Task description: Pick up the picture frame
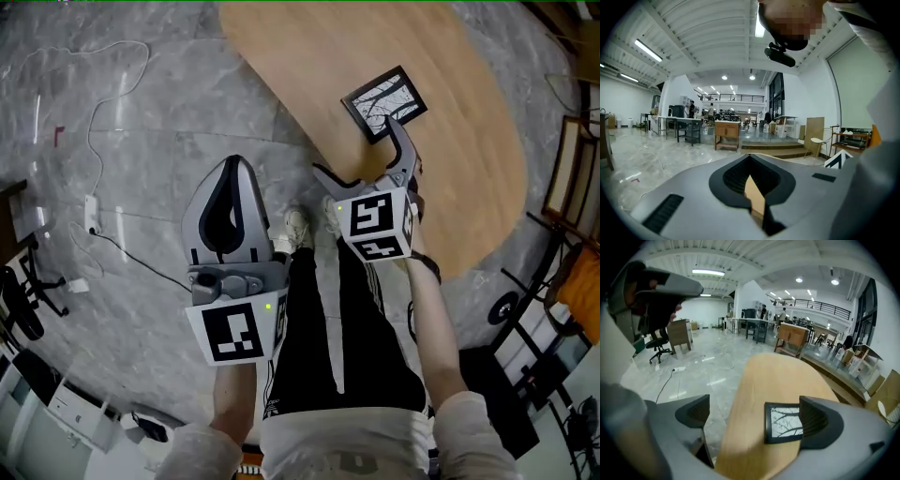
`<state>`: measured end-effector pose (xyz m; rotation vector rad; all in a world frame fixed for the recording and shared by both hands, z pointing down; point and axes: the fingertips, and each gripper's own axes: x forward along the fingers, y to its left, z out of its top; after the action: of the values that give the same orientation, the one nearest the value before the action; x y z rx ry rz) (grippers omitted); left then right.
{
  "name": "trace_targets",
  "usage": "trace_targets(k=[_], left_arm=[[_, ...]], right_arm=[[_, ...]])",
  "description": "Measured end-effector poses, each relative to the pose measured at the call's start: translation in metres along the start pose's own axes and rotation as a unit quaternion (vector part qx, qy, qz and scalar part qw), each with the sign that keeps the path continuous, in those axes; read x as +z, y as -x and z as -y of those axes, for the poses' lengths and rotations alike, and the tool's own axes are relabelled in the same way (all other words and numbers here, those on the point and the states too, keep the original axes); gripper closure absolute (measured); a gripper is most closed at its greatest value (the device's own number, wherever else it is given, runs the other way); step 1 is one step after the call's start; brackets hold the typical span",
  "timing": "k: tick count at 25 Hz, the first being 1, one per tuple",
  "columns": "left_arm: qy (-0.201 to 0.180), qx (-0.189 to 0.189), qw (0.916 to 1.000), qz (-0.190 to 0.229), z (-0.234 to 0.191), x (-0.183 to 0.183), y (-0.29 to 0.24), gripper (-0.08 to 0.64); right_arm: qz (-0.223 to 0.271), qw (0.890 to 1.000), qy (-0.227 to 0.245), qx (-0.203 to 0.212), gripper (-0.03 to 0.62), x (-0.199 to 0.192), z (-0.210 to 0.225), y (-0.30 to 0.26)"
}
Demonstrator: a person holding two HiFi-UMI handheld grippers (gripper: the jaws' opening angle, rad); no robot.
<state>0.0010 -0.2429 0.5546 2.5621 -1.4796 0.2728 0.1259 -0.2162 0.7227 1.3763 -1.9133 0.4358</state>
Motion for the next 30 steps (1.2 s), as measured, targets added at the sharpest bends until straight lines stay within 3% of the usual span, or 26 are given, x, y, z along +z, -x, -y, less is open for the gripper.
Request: trace_targets(k=[5, 12, 22, 30], left_arm=[[0.007, 0.004, 0.9989, -0.046, -0.014, -0.051, 0.015, 0.551], [0.024, 0.008, 0.9958, -0.088, -0.024, -0.085, 0.036, 0.551], [0.056, 0.006, 0.9938, -0.096, -0.023, -0.091, 0.041, 0.551], [0.061, 0.014, 0.9933, -0.097, -0.029, -0.090, 0.045, 0.551]], right_arm=[[-0.086, 0.996, 0.009, -0.003, 0.009, -0.060, -0.011, -0.046], [-0.137, 0.991, 0.001, -0.002, 0.009, -0.089, -0.018, -0.073], [-0.194, 0.980, 0.016, -0.034, 0.010, -0.099, -0.023, -0.087], [-0.208, 0.971, 0.093, -0.077, 0.011, -0.108, -0.041, -0.085]])
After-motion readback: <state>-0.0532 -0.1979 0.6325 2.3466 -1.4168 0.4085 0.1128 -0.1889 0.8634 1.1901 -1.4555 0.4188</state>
